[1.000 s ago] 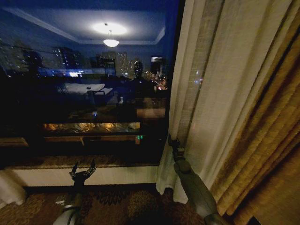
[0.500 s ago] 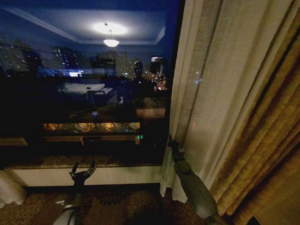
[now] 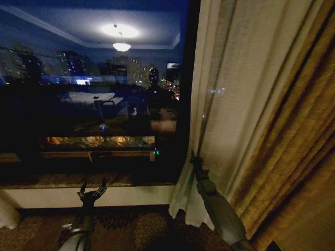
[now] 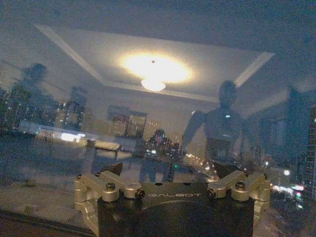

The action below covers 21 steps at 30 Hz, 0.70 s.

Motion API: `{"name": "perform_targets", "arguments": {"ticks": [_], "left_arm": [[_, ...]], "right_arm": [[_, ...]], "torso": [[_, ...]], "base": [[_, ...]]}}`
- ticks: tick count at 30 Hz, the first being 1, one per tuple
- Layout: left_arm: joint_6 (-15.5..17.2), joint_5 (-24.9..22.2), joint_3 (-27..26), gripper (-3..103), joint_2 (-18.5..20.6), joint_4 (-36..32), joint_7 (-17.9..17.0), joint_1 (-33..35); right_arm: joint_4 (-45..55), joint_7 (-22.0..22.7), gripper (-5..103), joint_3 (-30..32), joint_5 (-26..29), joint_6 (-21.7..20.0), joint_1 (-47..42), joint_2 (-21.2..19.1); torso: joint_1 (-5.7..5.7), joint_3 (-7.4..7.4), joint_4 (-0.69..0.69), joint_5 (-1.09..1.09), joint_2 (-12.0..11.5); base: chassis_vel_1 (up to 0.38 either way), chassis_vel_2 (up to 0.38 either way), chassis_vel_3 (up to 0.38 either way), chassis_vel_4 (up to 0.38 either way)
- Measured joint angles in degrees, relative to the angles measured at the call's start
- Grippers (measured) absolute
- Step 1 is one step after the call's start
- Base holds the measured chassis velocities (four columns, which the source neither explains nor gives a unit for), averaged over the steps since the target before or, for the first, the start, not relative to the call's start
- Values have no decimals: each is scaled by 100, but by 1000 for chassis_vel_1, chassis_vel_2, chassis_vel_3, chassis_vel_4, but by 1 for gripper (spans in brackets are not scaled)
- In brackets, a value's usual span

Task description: Open the curtains by pulling them apart, changing their state from closed to fully open.

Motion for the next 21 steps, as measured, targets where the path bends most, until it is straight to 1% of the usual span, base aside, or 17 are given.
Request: {"name": "perform_targets", "arguments": {"ticks": [5, 11, 12, 14, 15, 17, 18, 19, 21], "left_arm": [[0, 0, 1, 100, -1, 0, 1, 0], [0, 0, -2, 100, 1, 0, -2, 0], [0, 0, -3, 100, 2, 1, -2, 0], [0, 0, -4, 100, 2, 0, -2, 0], [0, 0, -4, 100, 2, 0, -2, 0], [0, 0, -4, 100, 2, 0, -3, 0], [0, 0, -3, 100, 1, 0, -2, 0], [0, 0, -2, 100, 0, 0, -2, 0], [0, 0, -2, 100, 0, 0, -2, 0]], "right_arm": [[8, -2, 0, 6, -260, 5, -50, -50], [-151, 25, 0, 50, -339, -111, 3, -123], [-201, 145, 0, 79, -333, -184, 49, -151], [-239, 321, 0, 134, -306, -265, 93, -180], [-239, 321, 0, 134, -306, -265, 93, -180], [-283, 624, 0, 231, -302, -404, 136, -236], [-292, 676, 0, 247, -302, -423, 140, -252], [-317, 829, 0, 311, -299, -483, 144, -320], [-320, 896, 0, 358, -296, -510, 135, -375]], "torso": [[-1, 0, -1, 2, 0], [-1, -1, 4, -8, 1], [-1, -1, 6, -3, 1], [0, -1, 4, -3, 0], [0, -1, 4, -3, 0], [0, 0, 3, -3, 0], [0, 0, 3, -2, 0], [0, -1, 2, 1, 0], [0, -1, 2, 0, 0]], "base": [[-109, -127, 113, 105], [10, 11, -6, -9], [63, 88, -48, -56], [22, 44, -24, -24], [0, 0, 0, 0], [0, 0, 0, 0], [0, 0, 0, 0], [0, 0, 0, 0], [0, 0, 0, 0]]}}
